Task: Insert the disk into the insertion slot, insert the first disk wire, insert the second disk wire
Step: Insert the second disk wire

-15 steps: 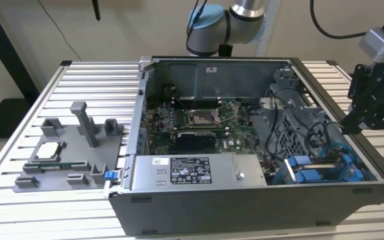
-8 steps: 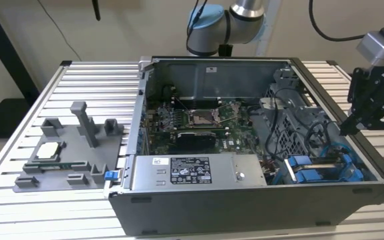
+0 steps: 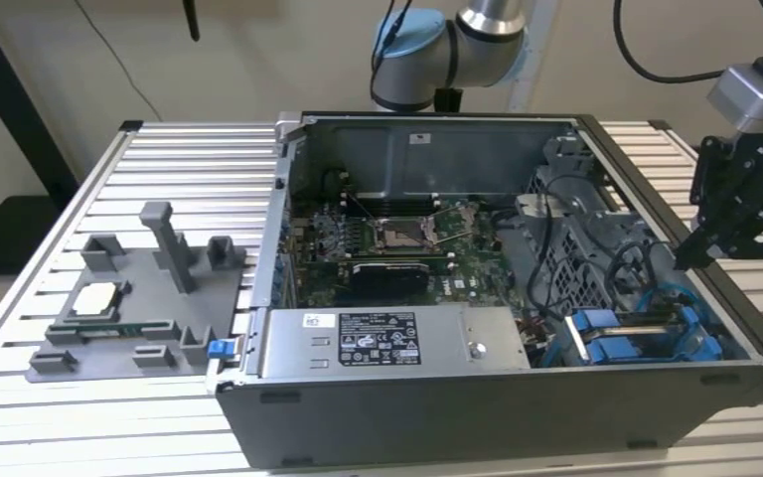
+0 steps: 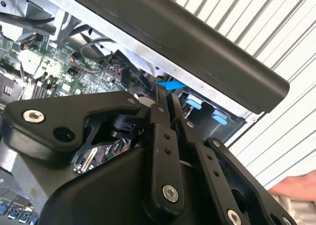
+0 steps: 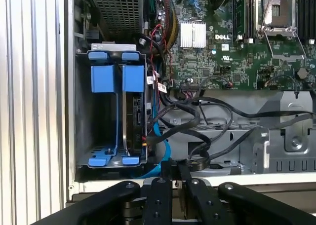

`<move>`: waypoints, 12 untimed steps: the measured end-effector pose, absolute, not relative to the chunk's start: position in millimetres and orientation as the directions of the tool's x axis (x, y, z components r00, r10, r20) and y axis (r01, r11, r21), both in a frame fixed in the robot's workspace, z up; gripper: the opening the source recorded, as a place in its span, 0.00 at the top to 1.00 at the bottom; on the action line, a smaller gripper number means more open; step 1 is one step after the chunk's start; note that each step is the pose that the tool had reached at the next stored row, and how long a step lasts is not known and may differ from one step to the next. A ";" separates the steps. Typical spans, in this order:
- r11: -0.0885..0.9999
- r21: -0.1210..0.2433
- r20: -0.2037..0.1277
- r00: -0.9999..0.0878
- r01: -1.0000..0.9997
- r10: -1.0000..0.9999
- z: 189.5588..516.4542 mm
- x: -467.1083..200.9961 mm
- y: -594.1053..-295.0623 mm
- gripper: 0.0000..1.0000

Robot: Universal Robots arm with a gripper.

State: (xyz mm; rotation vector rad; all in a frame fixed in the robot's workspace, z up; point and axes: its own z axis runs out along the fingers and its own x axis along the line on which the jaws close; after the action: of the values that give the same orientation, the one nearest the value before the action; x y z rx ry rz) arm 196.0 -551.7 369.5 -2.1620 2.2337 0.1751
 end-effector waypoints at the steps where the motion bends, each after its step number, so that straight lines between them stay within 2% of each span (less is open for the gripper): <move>1: 0.030 0.061 -0.098 -0.036 -0.998 -0.995 370.3 195.9 -551.7 1.00; 12: 0.029 0.061 -0.104 -0.036 -0.998 -0.994 397.4 170.5 -551.6 1.00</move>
State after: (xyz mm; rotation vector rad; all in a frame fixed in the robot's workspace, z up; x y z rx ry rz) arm 170.5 -551.6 397.4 -2.1590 2.2304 0.1813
